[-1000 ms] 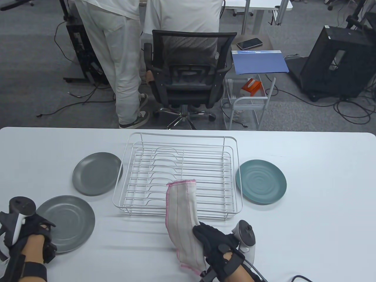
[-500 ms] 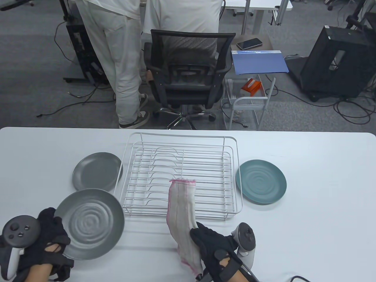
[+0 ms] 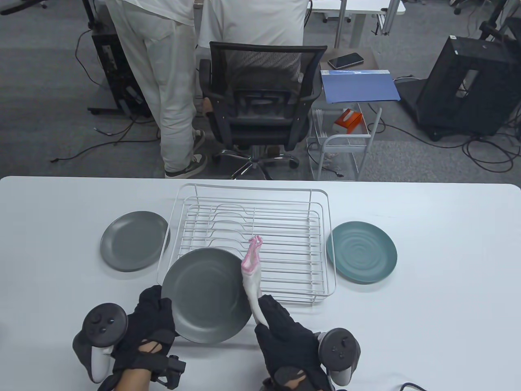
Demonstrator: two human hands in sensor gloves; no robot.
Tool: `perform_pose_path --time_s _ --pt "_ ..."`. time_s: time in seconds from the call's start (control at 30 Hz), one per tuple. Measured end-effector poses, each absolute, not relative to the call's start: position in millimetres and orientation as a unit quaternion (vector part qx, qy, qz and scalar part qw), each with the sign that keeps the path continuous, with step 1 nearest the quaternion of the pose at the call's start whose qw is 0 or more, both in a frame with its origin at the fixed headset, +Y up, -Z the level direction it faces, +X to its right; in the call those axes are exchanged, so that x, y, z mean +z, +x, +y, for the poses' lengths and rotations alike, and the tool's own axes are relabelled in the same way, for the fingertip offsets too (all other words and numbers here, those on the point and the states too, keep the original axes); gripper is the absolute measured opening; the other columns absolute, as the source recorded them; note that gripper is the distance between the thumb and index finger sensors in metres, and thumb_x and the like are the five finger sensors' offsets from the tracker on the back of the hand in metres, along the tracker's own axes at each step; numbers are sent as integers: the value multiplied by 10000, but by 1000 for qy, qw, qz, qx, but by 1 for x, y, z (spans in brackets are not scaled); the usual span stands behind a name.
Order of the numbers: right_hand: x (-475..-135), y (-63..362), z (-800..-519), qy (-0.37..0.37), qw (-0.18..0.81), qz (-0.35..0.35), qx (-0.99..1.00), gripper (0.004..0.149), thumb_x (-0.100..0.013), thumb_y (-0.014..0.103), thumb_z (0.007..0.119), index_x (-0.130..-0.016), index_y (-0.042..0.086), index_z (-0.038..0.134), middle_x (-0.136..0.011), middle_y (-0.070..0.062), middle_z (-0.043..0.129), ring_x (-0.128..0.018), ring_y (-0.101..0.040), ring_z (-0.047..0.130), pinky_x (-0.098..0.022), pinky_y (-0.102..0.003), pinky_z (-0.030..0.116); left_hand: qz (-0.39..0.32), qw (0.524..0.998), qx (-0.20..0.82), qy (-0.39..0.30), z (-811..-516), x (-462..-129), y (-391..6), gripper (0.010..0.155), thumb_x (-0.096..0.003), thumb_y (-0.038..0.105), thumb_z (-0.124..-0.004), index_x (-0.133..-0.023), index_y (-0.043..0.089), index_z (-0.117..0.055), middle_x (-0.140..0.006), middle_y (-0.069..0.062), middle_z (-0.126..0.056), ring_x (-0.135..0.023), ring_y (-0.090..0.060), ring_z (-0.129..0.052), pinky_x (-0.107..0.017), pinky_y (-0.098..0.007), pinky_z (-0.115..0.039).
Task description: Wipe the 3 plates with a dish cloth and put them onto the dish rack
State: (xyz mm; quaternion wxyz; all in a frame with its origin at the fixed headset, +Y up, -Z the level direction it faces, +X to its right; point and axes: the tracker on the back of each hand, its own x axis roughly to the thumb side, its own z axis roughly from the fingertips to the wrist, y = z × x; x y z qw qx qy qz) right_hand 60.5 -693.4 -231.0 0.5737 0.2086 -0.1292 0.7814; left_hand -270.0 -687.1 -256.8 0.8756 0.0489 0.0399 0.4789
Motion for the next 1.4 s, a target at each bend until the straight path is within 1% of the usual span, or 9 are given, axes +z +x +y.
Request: perform_pose_path --time_s 0.13,0.2,0.23,0.3,0.4,0.63,1.03,1.27,1.4 --pt "-218 43 -684 246 459 -133 843 559 -484 374 796 -913 26 707 -947 -252 626 -856 -518 525 -607 -658 412 6 880 472 49 -689 -250 -255 519 -531 327 -731 -961 115 -533 -793 -119 -944 -327 -175 -1188 -458 -436 -928" --pt "-214 34 -685 261 396 -135 870 560 -485 389 789 -915 39 710 -948 -240 639 -866 -497 523 -615 -636 411 -20 868 495 33 -693 -248 -250 527 -537 332 -726 -972 129 -505 -821 -104 -926 -361 -174 -1186 -488 -432 -920" --pt "-213 27 -687 265 377 -132 878 557 -484 383 793 -911 34 714 -948 -242 636 -875 -487 495 -618 -617 365 -34 856 515 28 -696 -246 -248 535 -541 330 -728 -977 135 -488 -839 -105 -910 -383 -187 -1184 -503 -438 -910" --pt "-211 20 -691 246 329 -106 906 561 -485 382 791 -916 32 707 -951 -243 626 -878 -482 486 -618 -608 351 -46 842 537 24 -700 -245 -243 551 -533 318 -745 -978 131 -479 -851 -129 -894 -390 -217 -1181 -508 -455 -900" --pt "-210 16 -697 225 289 -79 927 568 -494 391 775 -932 43 672 -959 -239 585 -879 -480 462 -616 -607 342 -66 855 514 22 -701 -246 -238 583 -532 313 -751 -990 134 -438 -867 -129 -880 -411 -217 -1182 -534 -450 -896" --pt "-213 18 -702 183 291 -61 937 577 -496 380 771 -942 40 637 -962 -246 505 -871 -487 393 -602 -616 310 -92 860 502 -14 -706 -248 -227 664 -528 283 -785 -1026 137 -371 -896 -133 -839 -461 -221 -1167 -583 -454 -871" --pt "-230 43 -705 122 362 -100 919 569 -490 376 766 -956 92 604 -972 -207 414 -867 -444 307 -597 -605 282 -177 876 446 -45 -709 -244 -191 704 -506 248 -790 -1027 126 -332 -890 -169 -790 -478 -245 -1155 -601 -467 -852" --pt "-232 40 -701 212 441 -105 866 563 -484 379 763 -967 132 609 -999 -151 401 -885 -379 252 -618 -576 260 -203 878 430 -57 -714 -242 -172 702 -508 246 -776 -1031 140 -321 -900 -143 -787 -480 -235 -1152 -600 -464 -852" --pt "-232 24 -708 290 503 -43 813 558 -485 387 756 -968 142 623 -1008 -137 423 -901 -341 257 -624 -521 234 -202 879 431 -43 -715 -243 -176 699 -511 246 -772 -1036 158 -318 -917 -130 -780 -499 -239 -1148 -613 -465 -842"
